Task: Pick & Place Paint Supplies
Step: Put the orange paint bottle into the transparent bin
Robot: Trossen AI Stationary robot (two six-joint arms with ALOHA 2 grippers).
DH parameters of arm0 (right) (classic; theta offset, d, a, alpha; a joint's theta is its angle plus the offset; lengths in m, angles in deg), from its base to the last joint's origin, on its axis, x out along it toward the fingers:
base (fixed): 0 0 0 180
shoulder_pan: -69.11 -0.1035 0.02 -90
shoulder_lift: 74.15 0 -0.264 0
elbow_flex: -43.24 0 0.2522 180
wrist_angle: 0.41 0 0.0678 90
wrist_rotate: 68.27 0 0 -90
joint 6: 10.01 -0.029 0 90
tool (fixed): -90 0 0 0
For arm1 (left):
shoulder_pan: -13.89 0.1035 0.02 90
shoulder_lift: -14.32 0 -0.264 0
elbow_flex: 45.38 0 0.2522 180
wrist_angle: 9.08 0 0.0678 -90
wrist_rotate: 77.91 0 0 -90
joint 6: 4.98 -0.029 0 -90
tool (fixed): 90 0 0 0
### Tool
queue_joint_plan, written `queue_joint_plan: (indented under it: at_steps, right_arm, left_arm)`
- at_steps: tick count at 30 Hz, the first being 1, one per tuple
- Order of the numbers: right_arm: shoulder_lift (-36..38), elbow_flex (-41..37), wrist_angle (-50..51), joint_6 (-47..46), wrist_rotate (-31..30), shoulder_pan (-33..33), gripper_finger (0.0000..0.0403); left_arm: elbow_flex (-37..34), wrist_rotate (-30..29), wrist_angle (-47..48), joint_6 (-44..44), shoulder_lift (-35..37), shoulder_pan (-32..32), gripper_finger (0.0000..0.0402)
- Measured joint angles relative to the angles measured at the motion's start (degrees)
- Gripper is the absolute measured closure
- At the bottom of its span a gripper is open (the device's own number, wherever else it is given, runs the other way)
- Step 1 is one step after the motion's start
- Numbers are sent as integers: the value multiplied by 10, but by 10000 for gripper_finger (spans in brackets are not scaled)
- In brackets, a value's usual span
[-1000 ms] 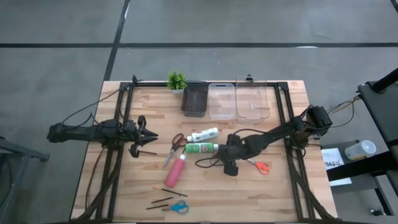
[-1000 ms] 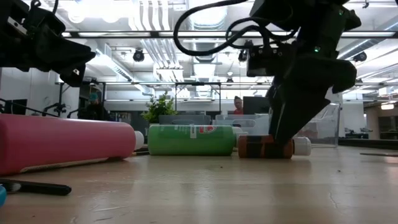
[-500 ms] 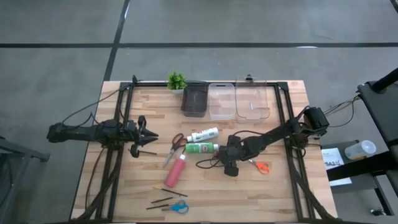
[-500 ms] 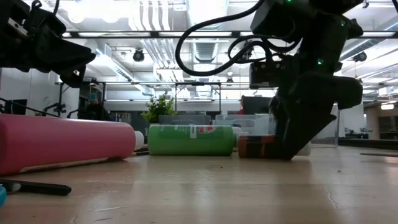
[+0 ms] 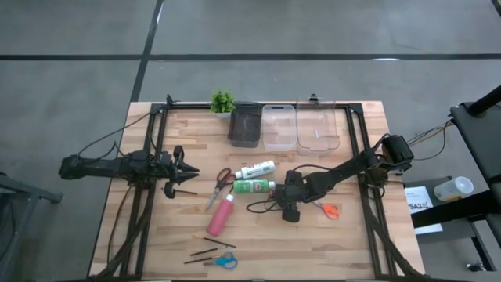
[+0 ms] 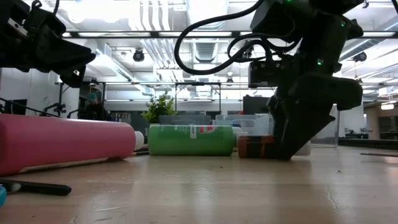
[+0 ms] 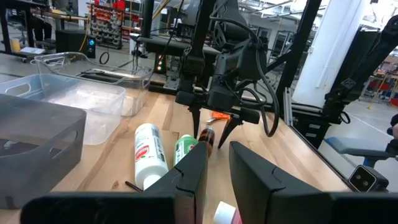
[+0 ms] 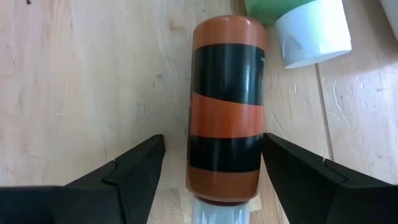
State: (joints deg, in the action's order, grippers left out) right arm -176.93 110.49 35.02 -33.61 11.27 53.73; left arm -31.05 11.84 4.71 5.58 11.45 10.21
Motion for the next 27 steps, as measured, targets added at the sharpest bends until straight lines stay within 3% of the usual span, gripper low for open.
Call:
queue_joint_plan:
  at_steps: [14, 27]
  right_arm:
    - [-1, 0, -2, 7, 4, 0, 258]
    - [-2, -1, -2, 7, 0, 0, 242]
  left_arm:
    - [0, 0, 0, 0, 0, 0, 324]
    - [0, 0, 0, 0, 0, 0, 324]
